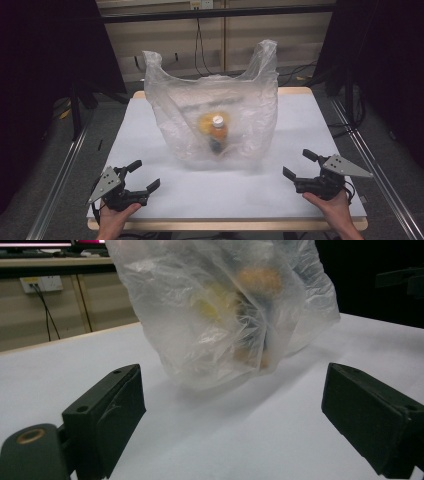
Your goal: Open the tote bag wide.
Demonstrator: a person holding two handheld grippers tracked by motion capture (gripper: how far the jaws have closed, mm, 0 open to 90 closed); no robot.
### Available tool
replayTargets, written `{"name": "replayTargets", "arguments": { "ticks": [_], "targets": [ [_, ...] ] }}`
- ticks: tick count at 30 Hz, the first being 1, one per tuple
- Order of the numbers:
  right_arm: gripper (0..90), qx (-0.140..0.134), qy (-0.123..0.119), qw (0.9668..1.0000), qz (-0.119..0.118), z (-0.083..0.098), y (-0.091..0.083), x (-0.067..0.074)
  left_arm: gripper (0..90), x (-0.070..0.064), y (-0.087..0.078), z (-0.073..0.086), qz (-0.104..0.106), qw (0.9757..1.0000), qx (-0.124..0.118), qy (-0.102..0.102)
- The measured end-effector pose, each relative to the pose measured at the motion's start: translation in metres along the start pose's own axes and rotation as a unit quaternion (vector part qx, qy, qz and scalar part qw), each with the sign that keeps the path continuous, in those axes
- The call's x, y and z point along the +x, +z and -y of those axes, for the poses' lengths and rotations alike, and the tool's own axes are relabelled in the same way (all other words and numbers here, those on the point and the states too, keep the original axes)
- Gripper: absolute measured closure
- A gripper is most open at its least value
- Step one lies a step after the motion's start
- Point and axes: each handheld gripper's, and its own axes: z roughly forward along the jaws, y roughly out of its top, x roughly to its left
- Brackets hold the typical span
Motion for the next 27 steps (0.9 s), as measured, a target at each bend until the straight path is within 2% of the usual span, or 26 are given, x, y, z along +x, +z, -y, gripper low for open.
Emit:
{"name": "replayTargets", "arguments": {
  "ticks": [1, 2, 3, 5, 6, 7, 9, 11, 12, 13, 15, 16, 17, 19, 21, 22, 23, 24, 25, 27],
  "targets": [
    [11.6, 0.0, 0.0, 1.0, 0.0, 0.0, 0.0, 0.0, 15.7, 0.0, 0.0, 0.0, 0.0, 1.0, 0.0, 0.0],
    [11.6, 0.007, 0.0, 1.0, -0.004, 0.0, 0.001, -0.001, 15.7, 0.002, 0.001, 0.0, 0.004, 0.9999, 0.009, 0.011],
    [13.5, 0.008, 0.0, 0.9999, -0.006, 0.0, 0.002, -0.001, 15.6, 0.002, 0.002, 0.0, -0.003, 0.9996, 0.02, 0.017],
    [18.1, 0.006, 0.001, 0.9999, -0.011, 0.0, 0.003, 0.0, 18.4, 0.001, 0.004, 0.0, 0.005, 0.9997, 0.022, 0.009],
    [18.8, 0.006, 0.003, 0.9999, -0.015, 0.0, 0.004, -0.001, 21.8, 0.002, 0.006, 0.001, 0.019, 0.9996, 0.02, 0.001],
    [21.5, 0.006, 0.006, 0.9998, -0.017, 0.0, 0.004, -0.001, 22.4, 0.002, 0.005, 0.0, 0.006, 0.9994, 0.031, 0.017],
    [27.0, 0.007, 0.003, 0.9996, -0.026, 0.0, 0.004, -0.002, 26.0, 0.002, 0.006, 0.0, 0.007, 0.9994, 0.028, 0.017],
    [33.5, 0.012, 0.0, 0.9992, -0.038, -0.001, 0.006, -0.002, 27.6, 0.0, 0.007, 0.0, 0.011, 0.9995, 0.027, 0.01],
    [34.1, 0.013, -0.002, 0.9991, -0.041, -0.002, 0.006, -0.002, 28.8, -0.001, 0.008, 0.0, 0.013, 0.9997, 0.021, 0.001],
    [35.9, 0.012, -0.004, 0.9991, -0.041, -0.002, 0.007, -0.001, 29.5, -0.001, 0.009, -0.001, 0.011, 0.9996, 0.025, 0.006],
    [40.6, 0.018, -0.012, 0.9987, -0.047, -0.004, 0.009, -0.001, 33.4, -0.001, 0.01, -0.002, 0.021, 0.9993, 0.029, 0.005],
    [42.6, 0.026, -0.013, 0.998, -0.056, -0.006, 0.01, -0.002, 34.7, -0.001, 0.01, -0.003, 0.024, 0.999, 0.037, 0.012],
    [43.9, 0.032, -0.011, 0.9975, -0.062, -0.007, 0.011, -0.002, 36.7, -0.004, 0.011, -0.003, 0.028, 0.9992, 0.028, -0.01],
    [49.4, 0.04, -0.01, 0.9968, -0.069, -0.008, 0.013, -0.002, 41.2, -0.002, 0.012, -0.005, 0.033, 0.9987, 0.039, 0.002],
    [50.5, 0.048, -0.017, 0.9964, -0.068, -0.011, 0.015, 0.0, 45.4, -0.005, 0.013, -0.007, 0.04, 0.9986, 0.035, -0.009],
    [54.0, 0.046, -0.015, 0.9962, -0.072, -0.012, 0.015, 0.001, 47.9, -0.004, 0.013, -0.008, 0.044, 0.9983, 0.038, -0.001],
    [55.5, 0.044, -0.018, 0.9959, -0.077, -0.013, 0.015, 0.002, 52.1, -0.005, 0.014, -0.009, 0.05, 0.9979, 0.041, -0.003],
    [56.7, 0.041, -0.018, 0.9963, -0.074, -0.015, 0.015, 0.003, 53.5, -0.005, 0.016, -0.01, 0.074, 0.9963, 0.042, -0.008],
    [59.0, 0.043, -0.018, 0.9961, -0.075, -0.016, 0.016, 0.004, 54.9, -0.008, 0.016, -0.011, 0.056, 0.9972, 0.048, -0.005],
    [62.5, 0.045, -0.018, 0.9957, -0.079, -0.019, 0.017, 0.006, 58.9, -0.01, 0.018, -0.014, 0.073, 0.9958, 0.055, 0.002]
  ]
}}
